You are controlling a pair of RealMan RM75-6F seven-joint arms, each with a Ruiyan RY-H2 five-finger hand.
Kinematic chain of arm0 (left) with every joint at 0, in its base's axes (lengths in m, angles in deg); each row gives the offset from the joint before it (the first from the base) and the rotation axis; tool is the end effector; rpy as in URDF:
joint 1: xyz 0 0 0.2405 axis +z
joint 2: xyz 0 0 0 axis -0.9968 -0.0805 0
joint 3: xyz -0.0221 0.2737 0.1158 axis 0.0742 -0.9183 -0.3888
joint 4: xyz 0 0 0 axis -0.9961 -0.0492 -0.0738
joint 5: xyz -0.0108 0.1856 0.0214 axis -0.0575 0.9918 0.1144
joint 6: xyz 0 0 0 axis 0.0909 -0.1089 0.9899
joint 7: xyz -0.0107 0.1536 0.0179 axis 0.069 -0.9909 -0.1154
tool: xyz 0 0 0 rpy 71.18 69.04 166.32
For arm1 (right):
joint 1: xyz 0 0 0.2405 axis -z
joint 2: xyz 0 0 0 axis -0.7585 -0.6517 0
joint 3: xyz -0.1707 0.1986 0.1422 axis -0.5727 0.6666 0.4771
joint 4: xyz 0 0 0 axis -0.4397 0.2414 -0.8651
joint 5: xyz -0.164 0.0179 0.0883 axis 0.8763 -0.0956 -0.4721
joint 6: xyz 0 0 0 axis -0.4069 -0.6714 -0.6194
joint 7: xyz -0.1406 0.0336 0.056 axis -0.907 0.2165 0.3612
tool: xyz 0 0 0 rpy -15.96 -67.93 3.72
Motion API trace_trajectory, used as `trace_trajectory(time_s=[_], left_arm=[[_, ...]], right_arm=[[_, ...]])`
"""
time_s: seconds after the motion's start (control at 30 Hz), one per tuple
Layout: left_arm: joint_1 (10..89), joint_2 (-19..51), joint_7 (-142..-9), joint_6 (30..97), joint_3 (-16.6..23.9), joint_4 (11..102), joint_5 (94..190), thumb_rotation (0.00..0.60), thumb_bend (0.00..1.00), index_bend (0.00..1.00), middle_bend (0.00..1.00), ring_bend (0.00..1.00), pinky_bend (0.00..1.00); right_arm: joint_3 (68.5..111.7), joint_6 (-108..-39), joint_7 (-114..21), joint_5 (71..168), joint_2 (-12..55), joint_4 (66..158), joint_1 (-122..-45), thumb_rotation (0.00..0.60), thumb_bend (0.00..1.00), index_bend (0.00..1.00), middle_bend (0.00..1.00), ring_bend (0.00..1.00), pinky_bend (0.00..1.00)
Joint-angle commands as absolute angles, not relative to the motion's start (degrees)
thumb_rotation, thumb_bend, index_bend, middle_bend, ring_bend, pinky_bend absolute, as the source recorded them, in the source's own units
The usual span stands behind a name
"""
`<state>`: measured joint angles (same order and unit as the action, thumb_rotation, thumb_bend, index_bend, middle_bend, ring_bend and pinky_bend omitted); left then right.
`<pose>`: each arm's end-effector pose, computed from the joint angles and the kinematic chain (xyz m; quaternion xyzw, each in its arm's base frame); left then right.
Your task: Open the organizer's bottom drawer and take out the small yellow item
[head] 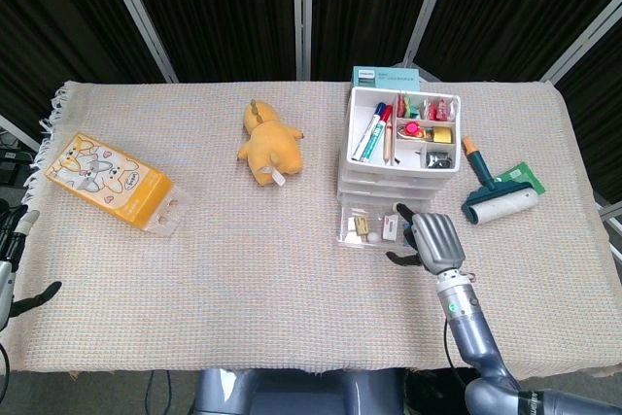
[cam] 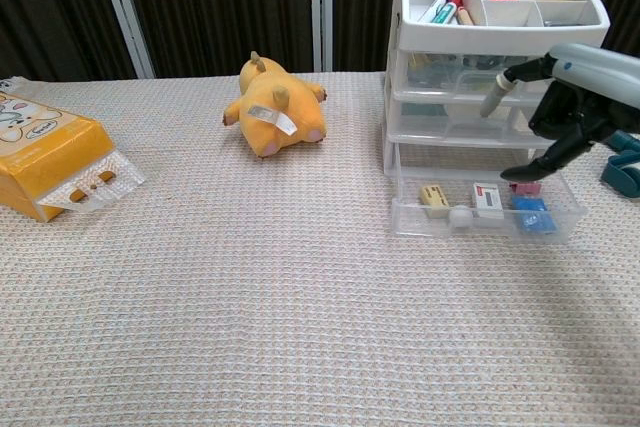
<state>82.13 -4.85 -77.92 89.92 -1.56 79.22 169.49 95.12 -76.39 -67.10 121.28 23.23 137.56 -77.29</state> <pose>-0.3235 0.1831 0.2161 -0.5883 -0.3480 -0.4101 0.6038 -0.2047 -0.3256 0.0585 0.6181 -0.4611 0.4471 0.4532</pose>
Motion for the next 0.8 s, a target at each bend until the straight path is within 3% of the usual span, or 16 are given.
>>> trace_trajectory(time_s=[0.03,0.3,0.8], left_arm=[[82.1,-4.9,-77.7,89.8,-1.5,79.1,169.3,0.600,0.02,0.00,0.00,0.00,0.00],[82.0,-5.0,-77.1,89.5,-1.3,78.9,168.8,0.600,0.02,0.00,0.00,0.00,0.00],[81.7,-4.9,-77.4,88.8,-1.1,78.8,168.2,0.600,0.02,0.00,0.00,0.00,0.00]], right_arm=[[96.1,-76.2,-69.7,121.7,25.7,133.5,-79.9,0.600,0.00,0.42,1.00,1.00,0.74],[93.4,-77.4,-68.1,129.7,32.5,117.8,-83.2,0.600,0.00,0.47,1.00,1.00,0.74],[90.9,-72.9,-62.3,131.4,37.5,107.8,-85.4,0.600,0.00,0.46,1.00,1.00,0.74]])
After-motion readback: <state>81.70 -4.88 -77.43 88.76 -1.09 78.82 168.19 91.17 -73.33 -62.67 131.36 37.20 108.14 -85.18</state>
